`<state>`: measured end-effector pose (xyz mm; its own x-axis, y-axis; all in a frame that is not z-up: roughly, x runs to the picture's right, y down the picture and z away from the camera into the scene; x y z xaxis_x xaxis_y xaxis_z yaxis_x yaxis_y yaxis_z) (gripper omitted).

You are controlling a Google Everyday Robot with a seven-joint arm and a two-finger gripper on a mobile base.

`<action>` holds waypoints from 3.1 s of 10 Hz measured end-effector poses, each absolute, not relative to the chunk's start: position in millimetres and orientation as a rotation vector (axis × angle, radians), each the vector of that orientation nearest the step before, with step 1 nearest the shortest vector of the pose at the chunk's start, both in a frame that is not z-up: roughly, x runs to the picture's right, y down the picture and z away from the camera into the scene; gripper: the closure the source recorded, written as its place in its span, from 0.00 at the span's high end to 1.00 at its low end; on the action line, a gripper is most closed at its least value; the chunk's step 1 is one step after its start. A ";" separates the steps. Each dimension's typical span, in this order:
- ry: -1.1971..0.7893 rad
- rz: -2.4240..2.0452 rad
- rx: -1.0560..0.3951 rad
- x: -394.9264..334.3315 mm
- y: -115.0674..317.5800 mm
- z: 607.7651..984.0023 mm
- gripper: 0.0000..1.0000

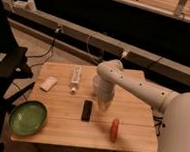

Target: Push the eraser across the table

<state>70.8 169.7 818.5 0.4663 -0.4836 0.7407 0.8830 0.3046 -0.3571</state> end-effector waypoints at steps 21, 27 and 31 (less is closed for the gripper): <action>-0.767 -1.131 -0.721 -31.2 181.4 867.3 0.00; -0.886 -1.220 -0.688 -85.1 185.9 863.3 0.00; -0.974 -1.299 -0.618 -133.6 181.0 846.3 0.00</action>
<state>-133.6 181.0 846.3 -0.0182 -0.5053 0.8627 0.9699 0.2006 0.1380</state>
